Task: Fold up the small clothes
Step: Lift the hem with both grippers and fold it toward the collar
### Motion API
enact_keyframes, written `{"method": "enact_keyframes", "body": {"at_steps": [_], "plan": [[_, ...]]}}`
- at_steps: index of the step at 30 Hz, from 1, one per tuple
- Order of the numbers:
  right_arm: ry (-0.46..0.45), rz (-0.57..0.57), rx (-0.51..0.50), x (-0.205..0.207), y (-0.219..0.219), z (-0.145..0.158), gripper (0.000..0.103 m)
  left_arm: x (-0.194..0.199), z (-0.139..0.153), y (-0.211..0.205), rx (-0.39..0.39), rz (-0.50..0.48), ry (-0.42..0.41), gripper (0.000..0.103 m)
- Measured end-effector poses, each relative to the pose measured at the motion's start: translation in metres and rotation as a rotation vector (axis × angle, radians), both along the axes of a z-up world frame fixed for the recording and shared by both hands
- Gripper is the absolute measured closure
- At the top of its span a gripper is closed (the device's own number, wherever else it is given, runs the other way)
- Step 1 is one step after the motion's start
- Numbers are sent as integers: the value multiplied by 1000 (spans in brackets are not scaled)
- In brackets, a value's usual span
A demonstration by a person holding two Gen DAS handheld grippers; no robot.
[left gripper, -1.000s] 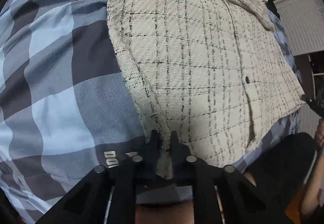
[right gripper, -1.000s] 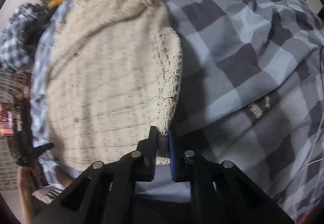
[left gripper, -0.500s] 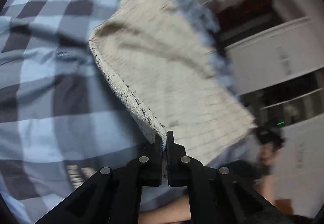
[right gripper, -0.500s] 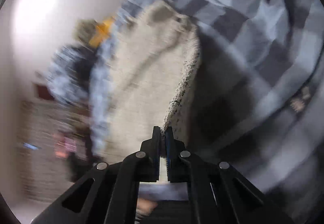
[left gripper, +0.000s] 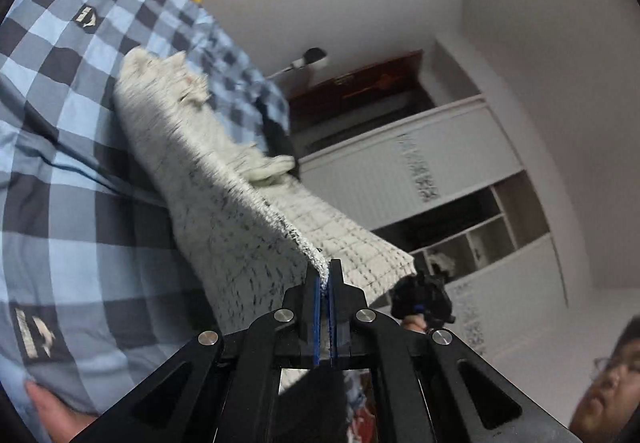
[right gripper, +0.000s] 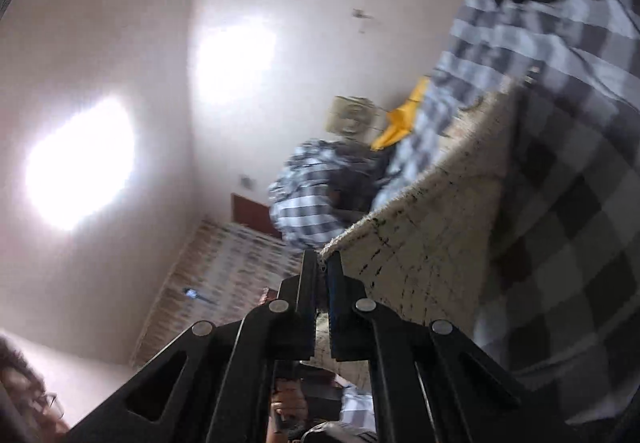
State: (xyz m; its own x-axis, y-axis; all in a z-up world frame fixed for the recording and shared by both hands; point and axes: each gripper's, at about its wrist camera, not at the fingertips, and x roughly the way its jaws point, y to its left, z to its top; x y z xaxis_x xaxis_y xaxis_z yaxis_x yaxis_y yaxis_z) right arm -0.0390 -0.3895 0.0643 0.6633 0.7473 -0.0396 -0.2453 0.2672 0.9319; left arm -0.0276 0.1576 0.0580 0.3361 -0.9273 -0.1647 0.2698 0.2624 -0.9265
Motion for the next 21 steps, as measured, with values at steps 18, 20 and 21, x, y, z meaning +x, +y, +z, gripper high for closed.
{"method": "enact_keyframes", "body": {"at_steps": [18, 20, 21], "plan": [[177, -190, -116, -72, -16, 9, 102, -93, -26, 40, -148, 117, 113, 101], [230, -216, -132, -51, -14, -1, 102, -63, -38, 34, -132, 128, 157, 101], [240, -205, -103, -38, -15, -6, 102, -40, -40, 32, -125, 134, 170, 101]]}}
